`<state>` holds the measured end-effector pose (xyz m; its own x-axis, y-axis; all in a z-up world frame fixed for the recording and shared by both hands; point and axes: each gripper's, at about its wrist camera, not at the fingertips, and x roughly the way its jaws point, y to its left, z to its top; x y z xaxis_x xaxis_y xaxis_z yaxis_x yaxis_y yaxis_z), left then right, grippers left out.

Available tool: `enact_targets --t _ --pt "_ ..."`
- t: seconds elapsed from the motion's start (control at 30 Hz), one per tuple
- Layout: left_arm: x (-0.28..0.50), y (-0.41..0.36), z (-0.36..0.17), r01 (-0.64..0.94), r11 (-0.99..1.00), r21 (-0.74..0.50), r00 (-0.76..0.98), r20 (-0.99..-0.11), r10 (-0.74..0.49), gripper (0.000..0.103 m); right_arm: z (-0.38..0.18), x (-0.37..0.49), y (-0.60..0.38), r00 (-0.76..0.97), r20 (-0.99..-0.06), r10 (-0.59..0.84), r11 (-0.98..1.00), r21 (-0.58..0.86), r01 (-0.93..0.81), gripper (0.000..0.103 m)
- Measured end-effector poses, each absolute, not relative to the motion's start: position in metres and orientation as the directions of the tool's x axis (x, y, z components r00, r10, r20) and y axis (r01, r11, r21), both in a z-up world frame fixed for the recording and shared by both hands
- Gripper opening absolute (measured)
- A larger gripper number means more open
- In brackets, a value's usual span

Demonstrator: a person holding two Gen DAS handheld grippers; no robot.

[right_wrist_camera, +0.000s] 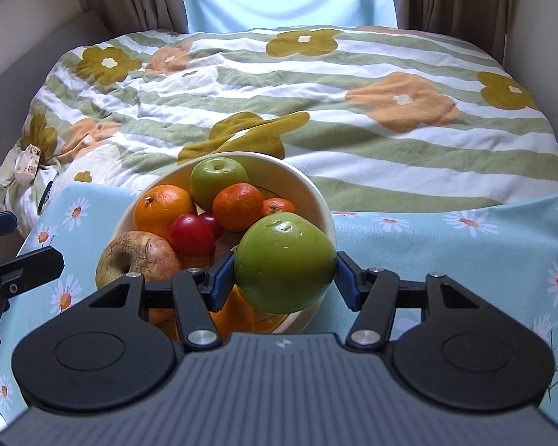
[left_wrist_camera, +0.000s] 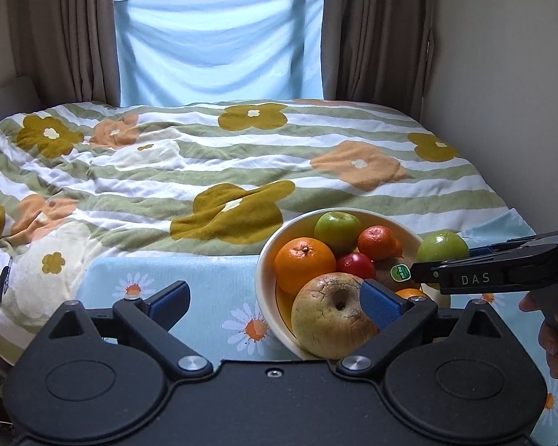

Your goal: Organize fruits

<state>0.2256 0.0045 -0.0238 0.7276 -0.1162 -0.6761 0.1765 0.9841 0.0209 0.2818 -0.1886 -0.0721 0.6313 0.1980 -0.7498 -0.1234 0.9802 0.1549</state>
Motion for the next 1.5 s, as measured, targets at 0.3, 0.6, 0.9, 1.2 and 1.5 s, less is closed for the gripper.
enact_targets --t 0.3,0.6,0.9,1.2,1.5 --pt "0.215 0.003 -0.022 0.144 0.989 0.019 0.737 -0.669 -0.094 0.100 -0.066 0.272 -0.194 0.679 -0.709 0.193 0.981 0.146 -0.126 0.103" --pt "0.194 -0.001 -0.003 0.104 0.994 0.023 0.769 -0.636 -0.066 0.100 -0.038 0.249 -0.189 0.706 -0.677 0.209 0.977 0.121 -0.174 0.103" --pt "0.149 0.004 0.033 0.113 0.993 0.021 0.816 -0.572 -0.080 0.100 0.015 0.188 -0.184 0.761 -0.629 0.158 0.987 0.084 -0.136 0.103" --pt "0.086 0.009 0.065 0.154 0.988 0.016 0.846 -0.519 -0.123 0.102 0.052 0.101 -0.181 0.808 -0.588 0.040 0.999 0.033 -0.025 0.103" --pt "0.047 0.017 0.057 0.145 0.989 0.027 0.821 -0.561 -0.105 0.103 0.046 0.039 -0.179 0.766 -0.641 -0.045 0.999 -0.009 0.051 0.103"
